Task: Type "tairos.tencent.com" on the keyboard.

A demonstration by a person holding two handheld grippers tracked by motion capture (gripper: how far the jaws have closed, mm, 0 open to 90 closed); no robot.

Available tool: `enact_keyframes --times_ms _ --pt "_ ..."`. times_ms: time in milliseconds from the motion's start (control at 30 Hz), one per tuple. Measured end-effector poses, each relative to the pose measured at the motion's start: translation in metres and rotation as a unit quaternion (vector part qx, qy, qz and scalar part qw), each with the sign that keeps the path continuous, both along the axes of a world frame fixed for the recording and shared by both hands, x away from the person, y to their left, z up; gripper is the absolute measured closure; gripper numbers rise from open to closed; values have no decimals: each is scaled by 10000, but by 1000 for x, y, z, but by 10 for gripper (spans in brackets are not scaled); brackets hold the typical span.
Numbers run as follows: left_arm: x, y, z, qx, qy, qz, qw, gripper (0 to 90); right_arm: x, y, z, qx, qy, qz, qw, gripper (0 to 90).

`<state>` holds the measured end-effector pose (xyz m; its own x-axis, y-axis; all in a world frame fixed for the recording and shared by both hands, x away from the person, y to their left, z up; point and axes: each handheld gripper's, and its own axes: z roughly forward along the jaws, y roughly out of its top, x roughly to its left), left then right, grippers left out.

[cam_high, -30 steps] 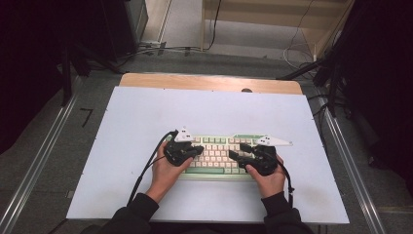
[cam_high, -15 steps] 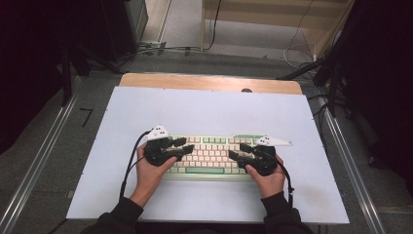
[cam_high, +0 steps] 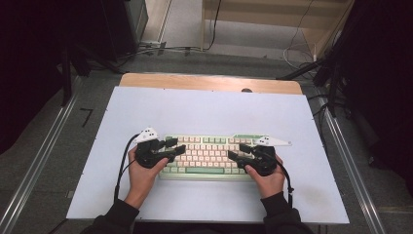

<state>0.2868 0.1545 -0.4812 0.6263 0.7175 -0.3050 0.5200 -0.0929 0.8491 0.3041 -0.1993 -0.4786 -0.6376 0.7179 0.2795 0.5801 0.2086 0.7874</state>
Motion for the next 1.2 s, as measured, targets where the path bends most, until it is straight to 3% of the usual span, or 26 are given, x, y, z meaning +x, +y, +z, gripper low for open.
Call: enact_keyframes --times_ms 633,700,800,1033,1200 --pt "2 -8 -7 236 56 22 9997 490 1 0 -1 -6 21 12 10000 367" --pt "2 -8 -7 245 33 -34 9997 588 1 0 -1 -7 22 19 10000 367" --pt "2 -10 -6 213 -29 -238 9995 899 1 1 -1 -3 28 19 10000 367" --pt "9 -22 -9 463 -26 -301 9985 900 1 2 -2 -21 43 35 10000 367" --pt "10 -28 -12 766 -81 -301 9966 900 1 2 -1 -18 40 43 10000 367"
